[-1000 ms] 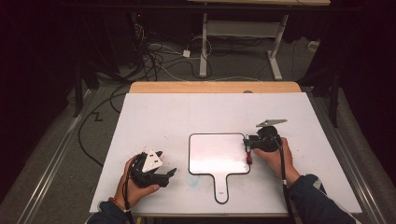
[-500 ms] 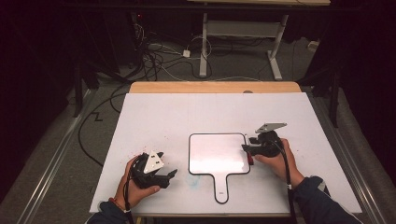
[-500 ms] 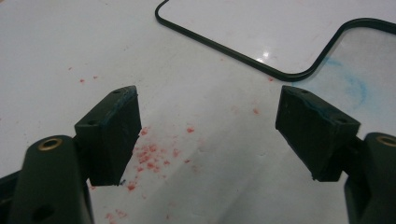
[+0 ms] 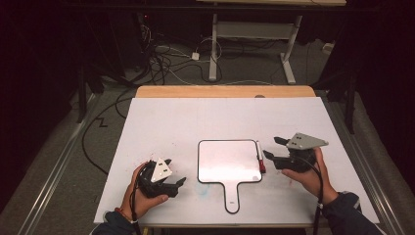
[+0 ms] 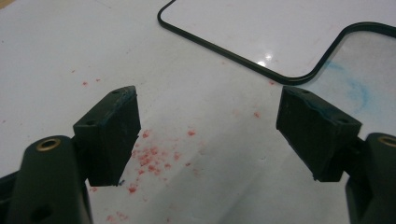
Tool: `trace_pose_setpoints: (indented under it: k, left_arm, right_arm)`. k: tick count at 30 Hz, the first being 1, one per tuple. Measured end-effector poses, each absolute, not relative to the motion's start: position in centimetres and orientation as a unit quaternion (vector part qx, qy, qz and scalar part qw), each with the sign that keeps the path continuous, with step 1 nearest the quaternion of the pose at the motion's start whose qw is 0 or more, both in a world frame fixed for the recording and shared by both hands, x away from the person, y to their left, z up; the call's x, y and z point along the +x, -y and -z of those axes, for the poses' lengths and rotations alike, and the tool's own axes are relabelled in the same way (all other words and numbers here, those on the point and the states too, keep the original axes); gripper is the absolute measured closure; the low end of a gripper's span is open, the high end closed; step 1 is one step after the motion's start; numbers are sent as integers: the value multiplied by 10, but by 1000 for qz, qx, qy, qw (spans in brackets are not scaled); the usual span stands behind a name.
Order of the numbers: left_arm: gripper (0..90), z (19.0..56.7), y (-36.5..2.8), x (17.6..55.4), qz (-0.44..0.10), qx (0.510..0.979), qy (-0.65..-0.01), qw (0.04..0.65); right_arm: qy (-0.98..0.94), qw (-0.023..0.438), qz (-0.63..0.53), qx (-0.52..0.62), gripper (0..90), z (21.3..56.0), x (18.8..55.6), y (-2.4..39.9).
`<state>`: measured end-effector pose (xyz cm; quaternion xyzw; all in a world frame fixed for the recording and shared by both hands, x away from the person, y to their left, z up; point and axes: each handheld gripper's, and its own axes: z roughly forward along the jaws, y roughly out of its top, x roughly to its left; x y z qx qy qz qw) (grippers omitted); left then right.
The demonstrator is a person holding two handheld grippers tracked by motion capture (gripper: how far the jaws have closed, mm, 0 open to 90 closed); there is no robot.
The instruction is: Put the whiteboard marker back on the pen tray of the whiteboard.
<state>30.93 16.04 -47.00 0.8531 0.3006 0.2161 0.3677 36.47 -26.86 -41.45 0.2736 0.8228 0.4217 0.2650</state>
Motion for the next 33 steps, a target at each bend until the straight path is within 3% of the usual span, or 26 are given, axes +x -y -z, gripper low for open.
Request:
trace_pose_setpoints:
  k: [6,19,33]
  left_arm:
    - [199,470,-159,309,-226,851,-304,363]
    - [175,469,-157,309,-255,842,-306,364]
    - [175,469,-156,300,-272,843,-292,361]
  right_arm:
    - [-802,304,-441,264,289,407,338,291]
    - [-780,349,-432,289,249,425,312,332]
    - [-782,346,-425,295,247,441,306,331]
